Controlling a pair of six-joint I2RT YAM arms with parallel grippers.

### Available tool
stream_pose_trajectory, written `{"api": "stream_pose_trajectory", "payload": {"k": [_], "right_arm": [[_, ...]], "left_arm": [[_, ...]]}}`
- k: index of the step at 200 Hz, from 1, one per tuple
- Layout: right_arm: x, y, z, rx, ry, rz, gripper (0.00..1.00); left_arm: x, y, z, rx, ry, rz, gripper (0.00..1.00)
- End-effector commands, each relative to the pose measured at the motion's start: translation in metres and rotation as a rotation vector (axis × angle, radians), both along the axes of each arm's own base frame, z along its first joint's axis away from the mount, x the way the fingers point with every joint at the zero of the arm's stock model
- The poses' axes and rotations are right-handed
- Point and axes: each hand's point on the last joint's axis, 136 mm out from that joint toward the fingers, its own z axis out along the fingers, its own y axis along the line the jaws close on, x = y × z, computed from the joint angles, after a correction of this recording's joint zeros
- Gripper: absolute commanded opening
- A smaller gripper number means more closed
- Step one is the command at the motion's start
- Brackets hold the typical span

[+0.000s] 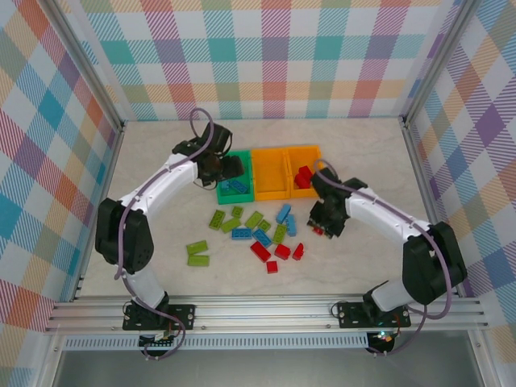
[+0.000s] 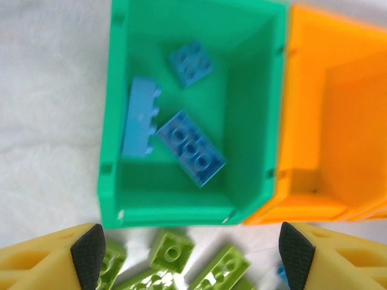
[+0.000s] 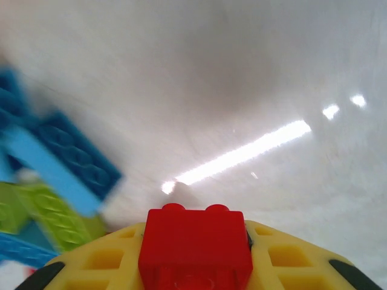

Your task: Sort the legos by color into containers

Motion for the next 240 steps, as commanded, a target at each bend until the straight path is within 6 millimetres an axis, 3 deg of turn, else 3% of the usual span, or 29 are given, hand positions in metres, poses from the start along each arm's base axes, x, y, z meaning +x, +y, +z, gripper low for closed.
{"api": "stream_pose_trajectory", "payload": {"k": [1,19,42,79,111,136,166,177,184,240], "right_arm": [[0.045,-0.013,0.028,0.005,-0.095,0.029,0.29],[0.080,-0.008,0.042,0.039,-0.127,0.062,0.30],[0.113,0.003,0.039,0.044,-0.113,0.106,0.30],[0.157,0.014,0.029,0.091,-0.098,0.115,0.30],[0.183,0.013,0.026,0.059,-0.073,0.117,0.32],[0.193,0.012,0.020,0.055,-0.067,0.097,0.35],[0.199,0.018,0.013,0.076,-0.055,0.103,0.43],[0.201,0.019,0.013,0.081,-0.055,0.105,0.51],[0.202,0.019,0.014,0.080,-0.060,0.106,0.57],[0.198,0.022,0.037,0.111,-0.113,0.116,0.70]], "left_arm": [[-0.021,0.016,-0.014,0.003,0.030,0.005,0.80],[-0.039,0.027,-0.023,0.023,0.043,0.025,0.85],[-0.054,0.048,-0.023,0.087,0.026,0.063,0.93],[-0.074,0.067,-0.016,0.124,0.011,0.108,1.00],[-0.100,0.079,-0.031,0.135,0.059,0.134,1.00],[-0.113,0.082,-0.045,0.131,0.097,0.143,1.00],[-0.109,0.072,-0.054,0.109,0.083,0.067,0.97],[-0.107,0.072,-0.058,0.130,0.091,0.041,0.97],[-0.105,0.070,-0.059,0.138,0.096,0.024,0.97],[-0.085,0.043,-0.071,0.087,0.136,-0.080,0.89]]}}
